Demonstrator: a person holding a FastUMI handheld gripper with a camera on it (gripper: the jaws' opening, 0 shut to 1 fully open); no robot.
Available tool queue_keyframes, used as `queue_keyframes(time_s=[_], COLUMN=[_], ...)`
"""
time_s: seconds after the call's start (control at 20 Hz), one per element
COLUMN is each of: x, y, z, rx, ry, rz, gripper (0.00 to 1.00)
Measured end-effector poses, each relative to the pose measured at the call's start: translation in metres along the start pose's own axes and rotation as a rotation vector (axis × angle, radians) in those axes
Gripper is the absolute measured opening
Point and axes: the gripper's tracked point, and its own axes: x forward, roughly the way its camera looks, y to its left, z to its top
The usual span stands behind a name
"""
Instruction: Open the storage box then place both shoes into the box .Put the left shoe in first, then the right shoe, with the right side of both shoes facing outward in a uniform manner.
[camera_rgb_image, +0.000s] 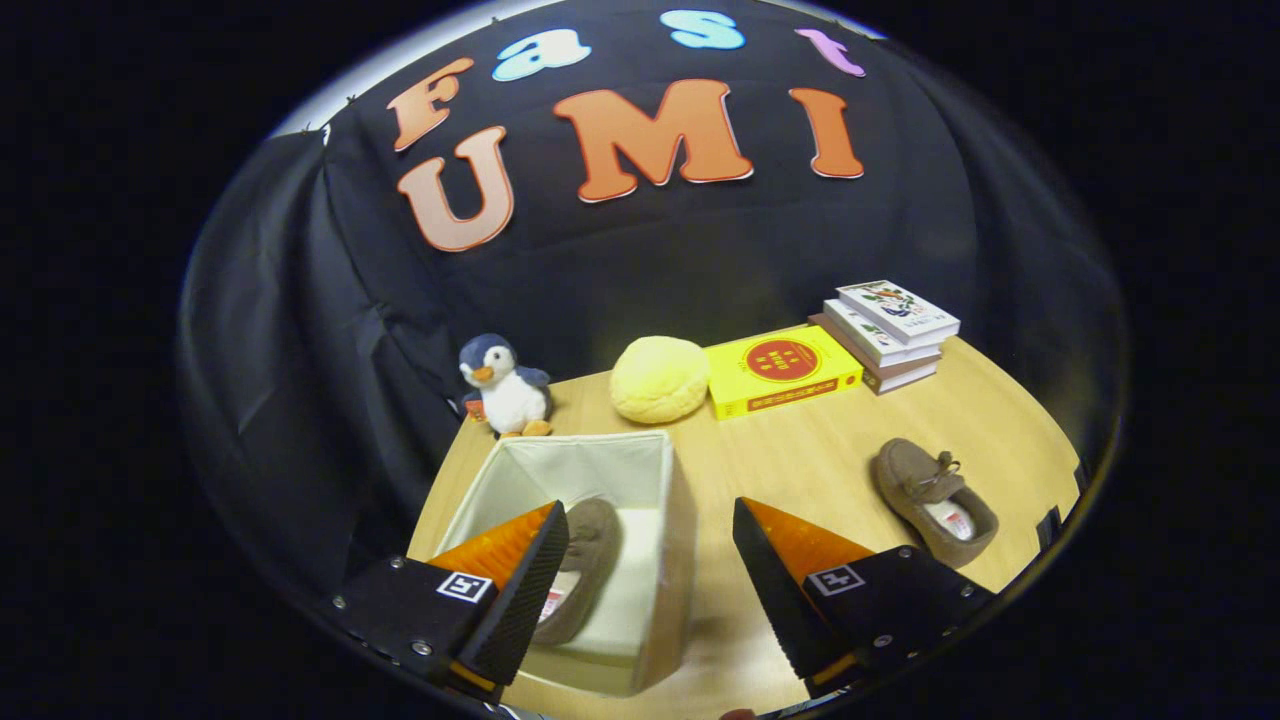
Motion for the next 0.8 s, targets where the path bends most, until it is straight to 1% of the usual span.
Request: queue_keyframes(time_s=[0.25,0.4,0.6,0.8], x=[-0.006,-0.007,-0.002,0.011], y=[-0.1,-0.151,-0.202,-0.249], z=[0.017,0.019,0.013,-0.003], rx=[0.006,-0.008,-0.01,-0.073], ry=[-0.029,-0.031,-0.006,0.026], rz=[-0.103,-0.144,-0.162,-0.186], gripper=[0.98,0.99,0.99,0.99])
